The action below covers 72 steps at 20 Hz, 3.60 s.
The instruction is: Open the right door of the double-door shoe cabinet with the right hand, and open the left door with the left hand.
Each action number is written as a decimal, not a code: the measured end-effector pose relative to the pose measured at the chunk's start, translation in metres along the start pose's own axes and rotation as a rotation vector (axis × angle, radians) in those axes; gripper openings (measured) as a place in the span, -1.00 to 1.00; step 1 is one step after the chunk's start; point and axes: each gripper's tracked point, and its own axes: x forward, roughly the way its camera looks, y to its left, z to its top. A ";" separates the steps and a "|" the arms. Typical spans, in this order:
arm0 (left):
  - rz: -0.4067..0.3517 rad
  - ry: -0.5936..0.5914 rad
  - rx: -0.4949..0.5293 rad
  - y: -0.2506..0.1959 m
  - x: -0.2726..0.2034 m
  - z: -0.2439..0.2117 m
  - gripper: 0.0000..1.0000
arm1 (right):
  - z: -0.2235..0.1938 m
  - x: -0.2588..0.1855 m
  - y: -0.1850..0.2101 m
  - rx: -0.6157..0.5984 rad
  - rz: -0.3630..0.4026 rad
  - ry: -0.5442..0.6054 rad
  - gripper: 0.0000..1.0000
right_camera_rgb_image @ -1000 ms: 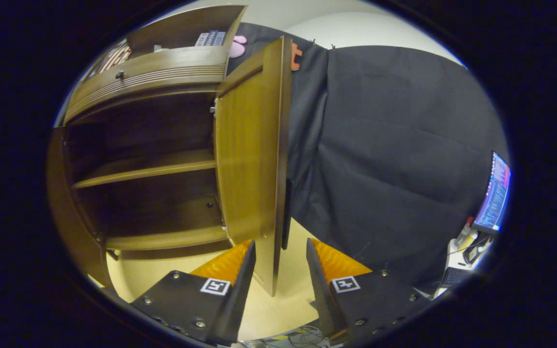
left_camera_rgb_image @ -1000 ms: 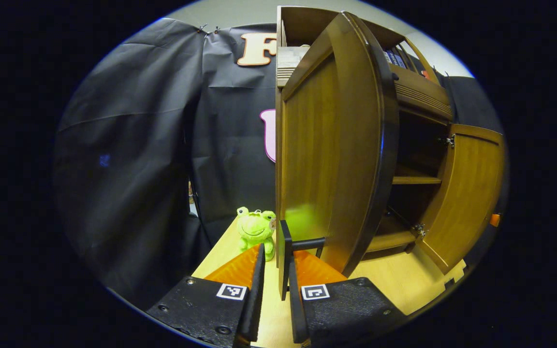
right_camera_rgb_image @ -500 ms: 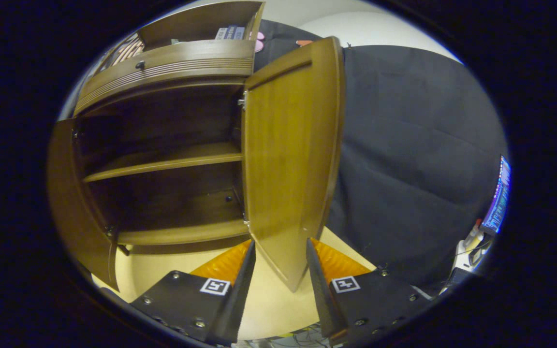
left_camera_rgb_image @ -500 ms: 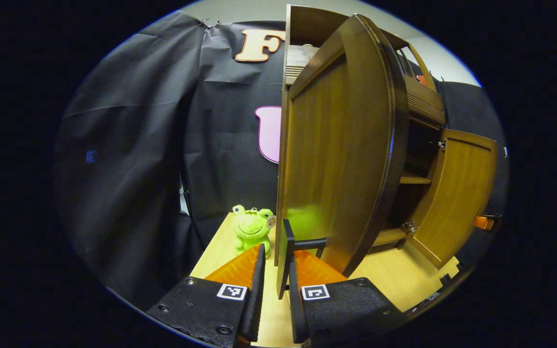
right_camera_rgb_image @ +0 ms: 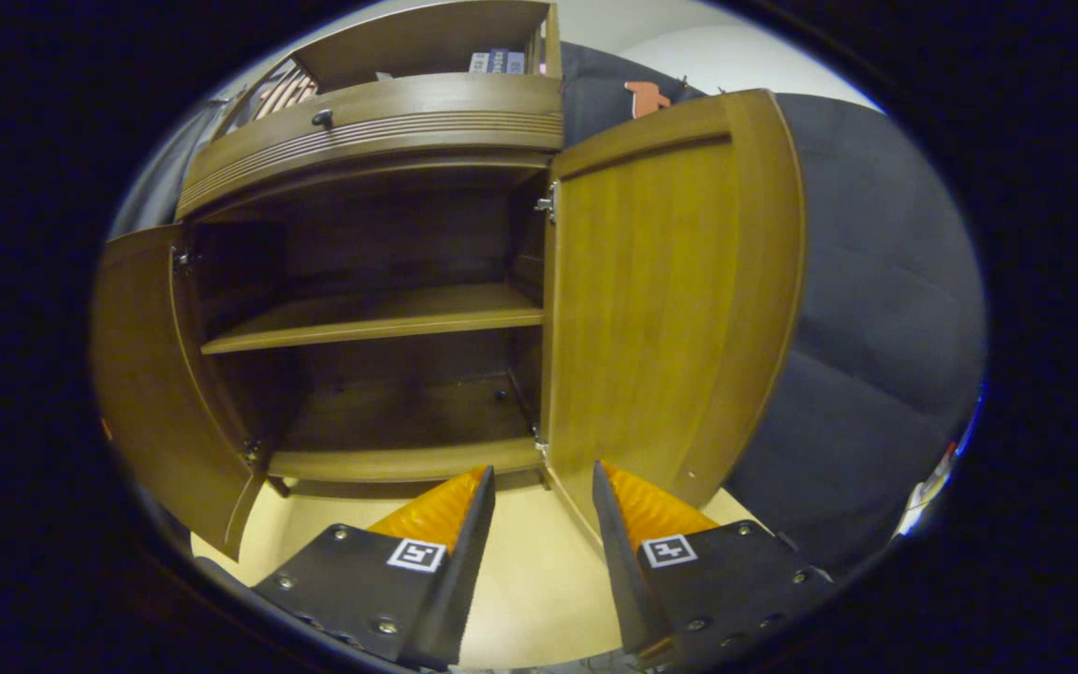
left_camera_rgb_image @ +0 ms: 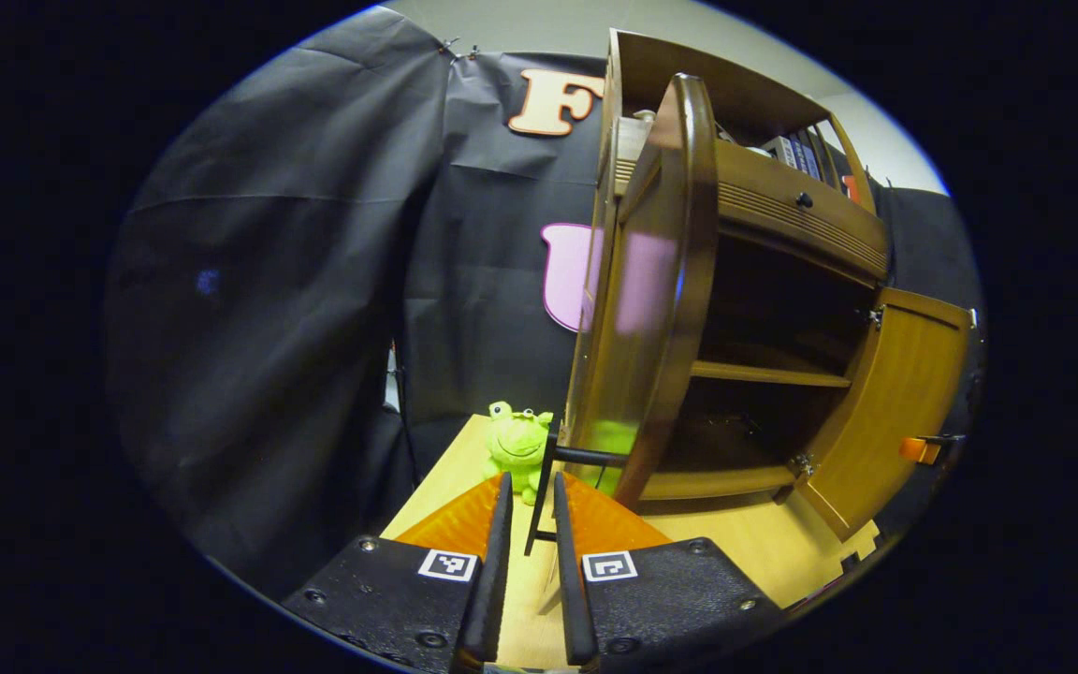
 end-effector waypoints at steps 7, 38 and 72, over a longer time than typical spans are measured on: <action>0.036 -0.024 -0.022 -0.004 -0.014 0.002 -0.45 | 0.004 0.010 0.023 -0.016 0.078 -0.007 0.24; -0.252 -0.289 0.145 -0.176 0.003 0.114 -0.61 | 0.115 0.001 0.044 -0.018 0.155 -0.285 0.23; -0.347 -0.335 0.140 -0.286 0.024 0.125 0.90 | 0.155 -0.051 0.036 0.070 0.152 -0.400 0.98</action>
